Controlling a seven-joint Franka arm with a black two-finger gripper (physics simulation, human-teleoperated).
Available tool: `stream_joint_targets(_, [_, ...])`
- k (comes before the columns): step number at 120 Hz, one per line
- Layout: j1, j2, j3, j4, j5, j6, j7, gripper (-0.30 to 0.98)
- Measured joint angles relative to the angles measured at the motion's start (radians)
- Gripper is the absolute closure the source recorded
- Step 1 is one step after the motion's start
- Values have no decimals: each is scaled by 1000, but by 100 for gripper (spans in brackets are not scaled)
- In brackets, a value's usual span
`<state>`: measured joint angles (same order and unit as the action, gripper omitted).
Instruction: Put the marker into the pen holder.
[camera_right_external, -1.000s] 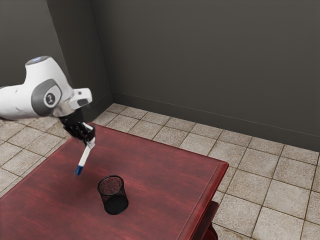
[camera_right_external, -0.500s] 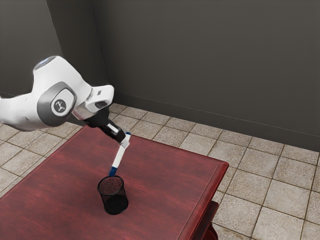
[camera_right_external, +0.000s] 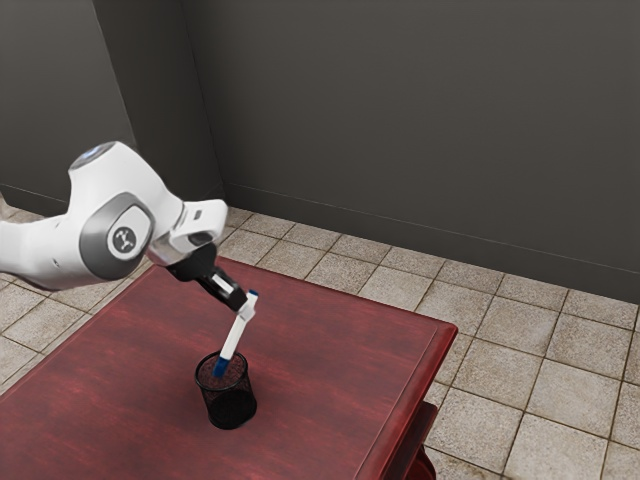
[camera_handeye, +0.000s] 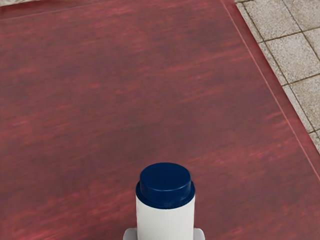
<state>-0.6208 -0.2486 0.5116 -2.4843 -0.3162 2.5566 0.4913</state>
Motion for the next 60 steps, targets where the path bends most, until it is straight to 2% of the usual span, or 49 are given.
stream_joint_targets(46, [-6,-1,37,-35,-39,69,44,70])
stream_joint_targets(60, [-10,2,38,-31,-50,72,66,47])
